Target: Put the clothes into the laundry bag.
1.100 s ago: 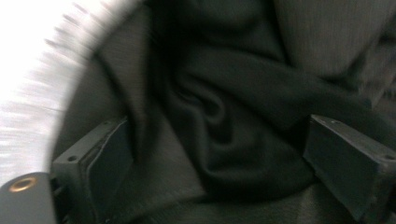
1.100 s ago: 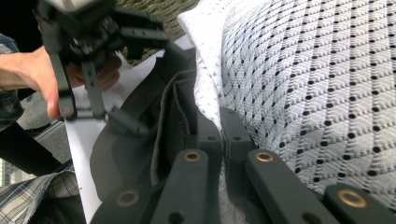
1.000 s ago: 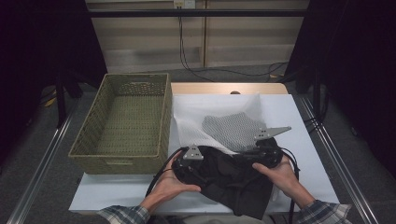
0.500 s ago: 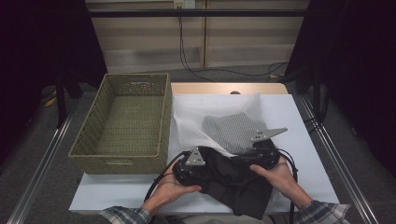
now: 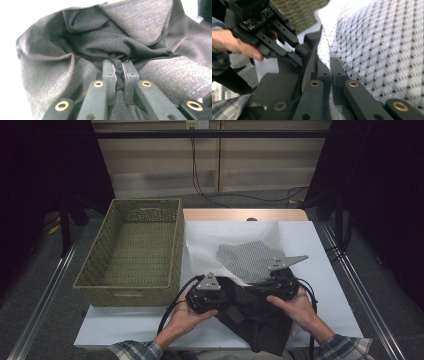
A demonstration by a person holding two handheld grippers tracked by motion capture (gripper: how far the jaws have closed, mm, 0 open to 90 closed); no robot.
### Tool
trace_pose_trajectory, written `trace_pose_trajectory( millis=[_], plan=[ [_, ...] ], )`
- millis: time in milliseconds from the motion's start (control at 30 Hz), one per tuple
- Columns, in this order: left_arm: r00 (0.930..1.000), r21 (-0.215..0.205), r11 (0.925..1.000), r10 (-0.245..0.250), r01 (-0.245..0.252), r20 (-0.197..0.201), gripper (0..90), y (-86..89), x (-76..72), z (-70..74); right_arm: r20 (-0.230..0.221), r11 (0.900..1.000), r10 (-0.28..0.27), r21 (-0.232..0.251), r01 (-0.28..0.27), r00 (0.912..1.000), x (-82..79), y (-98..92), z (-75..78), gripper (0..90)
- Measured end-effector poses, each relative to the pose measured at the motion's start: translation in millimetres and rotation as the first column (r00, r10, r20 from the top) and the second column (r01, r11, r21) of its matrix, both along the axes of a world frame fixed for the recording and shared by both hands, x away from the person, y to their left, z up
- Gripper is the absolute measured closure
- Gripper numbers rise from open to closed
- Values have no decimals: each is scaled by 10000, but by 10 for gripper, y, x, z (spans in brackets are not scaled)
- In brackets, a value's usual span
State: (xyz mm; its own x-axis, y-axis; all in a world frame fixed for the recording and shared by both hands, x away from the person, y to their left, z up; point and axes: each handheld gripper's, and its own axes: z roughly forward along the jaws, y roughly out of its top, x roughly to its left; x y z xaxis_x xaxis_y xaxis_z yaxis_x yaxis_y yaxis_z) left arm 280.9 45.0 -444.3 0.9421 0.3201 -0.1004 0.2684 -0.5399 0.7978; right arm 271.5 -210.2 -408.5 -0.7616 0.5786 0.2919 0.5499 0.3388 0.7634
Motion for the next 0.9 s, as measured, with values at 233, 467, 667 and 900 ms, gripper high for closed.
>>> trace_pose_trajectory(
  millis=[233, 467, 667, 900],
  plan=[
    [9987, -1010, 9936, -499, 499, 26, 838, -230, -4, 114, 340, 9989, 3, 466, -19, 9994, -31, -14, 185, 890],
    [9994, -1453, 9889, -327, 307, -117, 842, -447, 106, 142, 463, 9975, -17, 712, -16, 9989, -70, -30, 269, 891],
    [9987, -2137, 9756, 459, -495, -220, 845, -494, 242, 72, 532, 9941, 166, 1065, -222, 9984, -117, -35, 350, 891],
    [9975, -2604, 9635, 692, -625, 169, 851, -424, 265, 343, 712, 9916, 378, 1204, -463, 9967, -144, -21, 418, 891]
  ],
)
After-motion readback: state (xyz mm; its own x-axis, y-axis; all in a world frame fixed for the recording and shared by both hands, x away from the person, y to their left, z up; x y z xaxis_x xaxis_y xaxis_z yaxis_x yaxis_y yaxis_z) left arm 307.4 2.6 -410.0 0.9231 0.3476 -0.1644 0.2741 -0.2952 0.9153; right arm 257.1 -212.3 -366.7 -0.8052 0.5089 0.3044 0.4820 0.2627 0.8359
